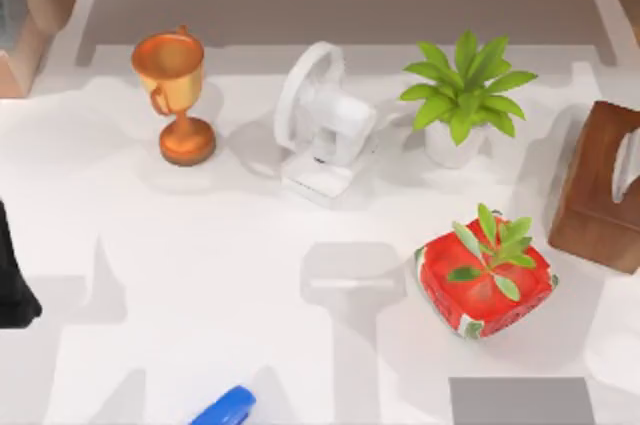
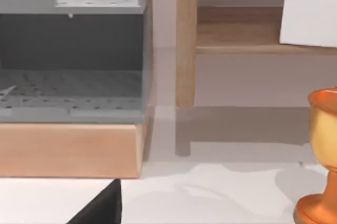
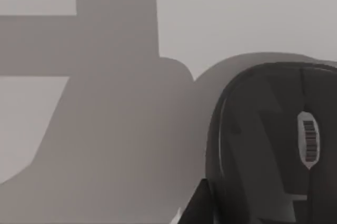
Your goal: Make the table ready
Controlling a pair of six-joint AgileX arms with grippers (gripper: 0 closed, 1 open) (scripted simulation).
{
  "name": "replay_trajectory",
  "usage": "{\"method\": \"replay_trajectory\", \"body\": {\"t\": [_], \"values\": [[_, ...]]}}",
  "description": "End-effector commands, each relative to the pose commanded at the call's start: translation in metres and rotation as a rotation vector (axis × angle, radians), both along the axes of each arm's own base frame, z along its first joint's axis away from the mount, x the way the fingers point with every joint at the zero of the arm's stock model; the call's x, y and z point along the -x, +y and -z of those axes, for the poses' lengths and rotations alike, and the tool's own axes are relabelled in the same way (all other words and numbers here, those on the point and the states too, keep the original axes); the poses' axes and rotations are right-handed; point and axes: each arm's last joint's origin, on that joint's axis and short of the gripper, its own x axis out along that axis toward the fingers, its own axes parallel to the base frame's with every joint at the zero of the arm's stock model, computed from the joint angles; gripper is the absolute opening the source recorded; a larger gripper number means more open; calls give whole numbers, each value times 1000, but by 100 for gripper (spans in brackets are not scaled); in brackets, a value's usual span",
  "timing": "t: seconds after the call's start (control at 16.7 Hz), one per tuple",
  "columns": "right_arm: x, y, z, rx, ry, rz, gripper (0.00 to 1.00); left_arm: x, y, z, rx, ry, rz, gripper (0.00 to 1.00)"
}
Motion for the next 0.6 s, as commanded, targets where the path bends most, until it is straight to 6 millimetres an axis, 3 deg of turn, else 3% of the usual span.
{"method": "replay_trajectory", "body": {"t": [0.12,0.18,0.6], "values": [[0,0,0,0,0,0,2,0,0,0,0,0,0,100],[0,0,0,0,0,0,0,0,0,0,0,0,0,100],[0,0,0,0,0,0,0,0,0,0,0,0,0,100]]}}
